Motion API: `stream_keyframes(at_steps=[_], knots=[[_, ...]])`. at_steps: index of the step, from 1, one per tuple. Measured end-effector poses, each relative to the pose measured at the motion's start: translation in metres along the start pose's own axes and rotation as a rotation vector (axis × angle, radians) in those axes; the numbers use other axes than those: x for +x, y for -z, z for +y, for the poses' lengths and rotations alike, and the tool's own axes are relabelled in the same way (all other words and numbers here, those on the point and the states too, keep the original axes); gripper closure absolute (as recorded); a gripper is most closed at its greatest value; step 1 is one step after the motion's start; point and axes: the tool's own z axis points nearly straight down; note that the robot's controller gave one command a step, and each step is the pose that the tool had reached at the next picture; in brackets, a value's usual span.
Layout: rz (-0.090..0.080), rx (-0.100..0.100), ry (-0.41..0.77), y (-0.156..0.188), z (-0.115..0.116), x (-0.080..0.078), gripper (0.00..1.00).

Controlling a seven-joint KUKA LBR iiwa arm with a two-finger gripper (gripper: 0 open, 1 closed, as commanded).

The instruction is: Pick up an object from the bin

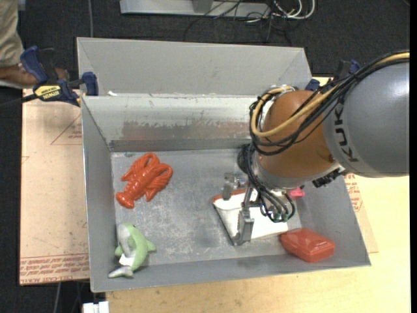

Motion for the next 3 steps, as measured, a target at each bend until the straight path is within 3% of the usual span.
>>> stream_keyframes(at_steps=[1, 2, 3], knots=[[-0.008, 0.0, -0.002, 0.004, 0.0, -0.002, 0.0], [-0.002, -0.001, -0.146, -0.067, -0.017, -0.032, 0.0], [0.005, -0.007, -0.292, -0.086, -0.056, -0.037, 1.0]])
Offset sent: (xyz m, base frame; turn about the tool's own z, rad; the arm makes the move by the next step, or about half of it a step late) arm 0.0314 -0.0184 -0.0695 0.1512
